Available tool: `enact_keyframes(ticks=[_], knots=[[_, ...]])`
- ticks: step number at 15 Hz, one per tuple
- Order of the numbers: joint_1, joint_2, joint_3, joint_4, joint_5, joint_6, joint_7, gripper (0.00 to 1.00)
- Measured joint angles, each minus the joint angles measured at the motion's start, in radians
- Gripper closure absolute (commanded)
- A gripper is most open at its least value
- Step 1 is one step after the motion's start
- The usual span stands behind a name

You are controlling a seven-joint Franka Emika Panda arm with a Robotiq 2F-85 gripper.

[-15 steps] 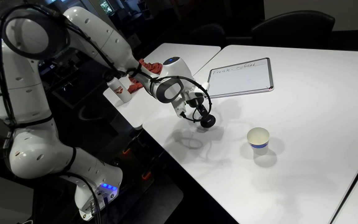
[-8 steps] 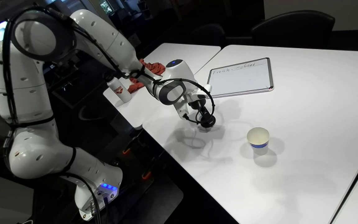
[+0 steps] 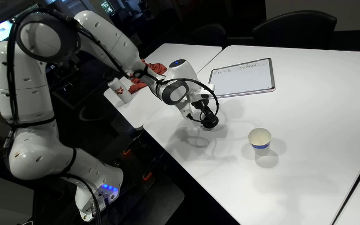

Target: Put the black lid on top of the blue and white coffee cup

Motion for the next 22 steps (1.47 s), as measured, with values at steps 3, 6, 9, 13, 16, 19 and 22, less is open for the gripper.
enact_keyframes(ticks=[3, 6, 9, 13, 16, 19, 22], knots=[[0.000, 0.001, 0.001, 0.008, 0.000, 0.000, -0.001, 0.41], [0.000, 0.006, 0.001, 0.009, 0.000, 0.000, -0.001, 0.37], [0.001, 0.007, 0.001, 0.009, 0.000, 0.000, -0.001, 0.31], [0.007, -0.006, -0.008, 0.009, 0.000, 0.001, -0.001, 0.29], [0.008, -0.025, -0.014, 0.009, 0.000, 0.001, -0.001, 0.30], [0.007, -0.047, -0.017, 0.008, 0.000, 0.001, -0.001, 0.31], [0.007, -0.071, -0.024, 0.004, 0.000, 0.001, -0.001, 0.31]])
